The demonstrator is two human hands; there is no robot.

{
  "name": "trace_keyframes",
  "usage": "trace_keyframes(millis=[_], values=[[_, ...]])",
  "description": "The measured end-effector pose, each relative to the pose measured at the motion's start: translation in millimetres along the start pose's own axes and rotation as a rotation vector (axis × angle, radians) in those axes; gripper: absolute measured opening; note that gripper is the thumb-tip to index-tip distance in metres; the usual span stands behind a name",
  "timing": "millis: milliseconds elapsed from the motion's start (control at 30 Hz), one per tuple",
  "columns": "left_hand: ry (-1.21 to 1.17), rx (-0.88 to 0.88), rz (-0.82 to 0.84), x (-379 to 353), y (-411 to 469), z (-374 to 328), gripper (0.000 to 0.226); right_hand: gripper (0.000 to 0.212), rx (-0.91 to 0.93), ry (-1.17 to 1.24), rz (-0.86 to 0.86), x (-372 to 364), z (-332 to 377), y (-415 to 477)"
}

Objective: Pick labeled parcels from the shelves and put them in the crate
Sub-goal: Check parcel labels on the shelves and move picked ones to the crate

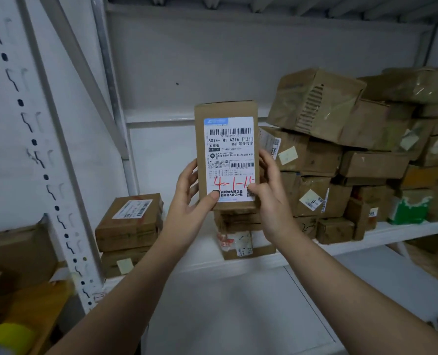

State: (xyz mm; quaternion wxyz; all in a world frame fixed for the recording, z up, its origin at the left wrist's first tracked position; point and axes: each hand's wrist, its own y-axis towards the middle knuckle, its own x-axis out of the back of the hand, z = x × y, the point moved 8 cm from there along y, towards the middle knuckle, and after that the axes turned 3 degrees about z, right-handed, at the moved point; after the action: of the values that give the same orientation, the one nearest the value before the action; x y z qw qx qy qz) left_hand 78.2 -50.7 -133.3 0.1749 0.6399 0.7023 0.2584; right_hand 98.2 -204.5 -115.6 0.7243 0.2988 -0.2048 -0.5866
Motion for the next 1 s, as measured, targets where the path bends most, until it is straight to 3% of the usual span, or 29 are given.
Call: trace_keyframes(millis=[300, 533, 633, 800, 1000], values=[[0.123, -0.010, -0.083, 29, -16, 4, 0.067, 0.052, 0.030, 0.038, 0.003, -26, -13, -6], [0.427, 0.036, -0.067, 78, -34, 13, 0.100, 0.040, 0.021, 0.112, 0.093, -85, -31, -9], [0.495, 0.031, -0.111, 103, -39, 7, 0.093, 0.041, -0.030, 0.089, 0.140, -107, -40, -3], [1.003, -0.054, -0.139, 130, -34, -11, 0.054, 0.053, -0.180, 0.111, 0.250, -145, -59, 5], [1.381, -0.142, -0.152, 146, -17, -21, 0.045, 0.048, -0.228, 0.100, 0.215, -174, -74, 16]])
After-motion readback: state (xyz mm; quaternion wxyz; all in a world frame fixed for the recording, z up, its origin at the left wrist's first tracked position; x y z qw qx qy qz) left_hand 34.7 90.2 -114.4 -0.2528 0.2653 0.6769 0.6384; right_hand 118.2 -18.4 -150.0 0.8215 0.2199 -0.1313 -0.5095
